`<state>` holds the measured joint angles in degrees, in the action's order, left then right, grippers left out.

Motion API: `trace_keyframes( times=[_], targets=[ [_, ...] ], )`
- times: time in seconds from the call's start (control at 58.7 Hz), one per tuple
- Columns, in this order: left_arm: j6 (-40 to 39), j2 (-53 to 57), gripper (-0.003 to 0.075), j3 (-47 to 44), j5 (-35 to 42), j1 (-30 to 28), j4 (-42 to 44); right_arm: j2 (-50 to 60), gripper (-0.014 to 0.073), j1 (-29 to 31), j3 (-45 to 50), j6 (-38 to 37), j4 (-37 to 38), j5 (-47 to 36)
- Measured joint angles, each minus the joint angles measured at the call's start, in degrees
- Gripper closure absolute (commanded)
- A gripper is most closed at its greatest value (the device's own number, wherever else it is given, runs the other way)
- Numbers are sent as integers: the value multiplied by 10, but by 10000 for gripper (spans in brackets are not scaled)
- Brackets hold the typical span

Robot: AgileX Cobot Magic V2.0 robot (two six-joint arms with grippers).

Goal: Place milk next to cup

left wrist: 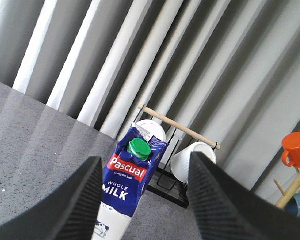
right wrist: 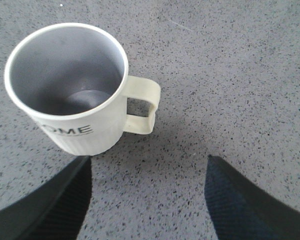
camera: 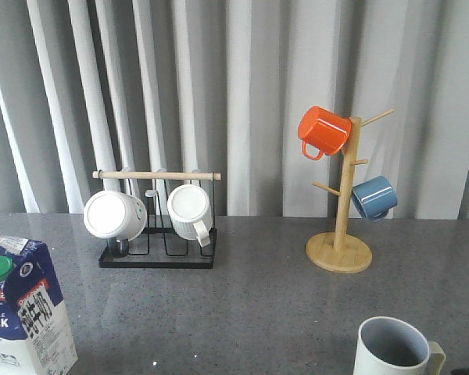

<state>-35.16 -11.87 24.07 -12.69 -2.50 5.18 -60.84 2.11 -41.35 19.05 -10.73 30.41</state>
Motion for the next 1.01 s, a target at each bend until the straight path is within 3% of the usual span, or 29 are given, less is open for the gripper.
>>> trace_keyframes(
  times=[0.648, 0.767, 0.954, 1.005],
  targets=[
    [0, 0, 334, 0, -8, 0, 0, -162, 149, -16, 0, 85, -52, -162],
    [0, 0, 334, 0, -11, 0, 0, -196, 249, -36, 0, 87, -56, -210],
    [0, 0, 334, 0, -14, 0, 0, -234, 592, -42, 0, 94, -57, -240],
    [0, 0, 334, 0, -15, 0, 0, -237, 610, -43, 0, 98, -57, -243]
  ],
)
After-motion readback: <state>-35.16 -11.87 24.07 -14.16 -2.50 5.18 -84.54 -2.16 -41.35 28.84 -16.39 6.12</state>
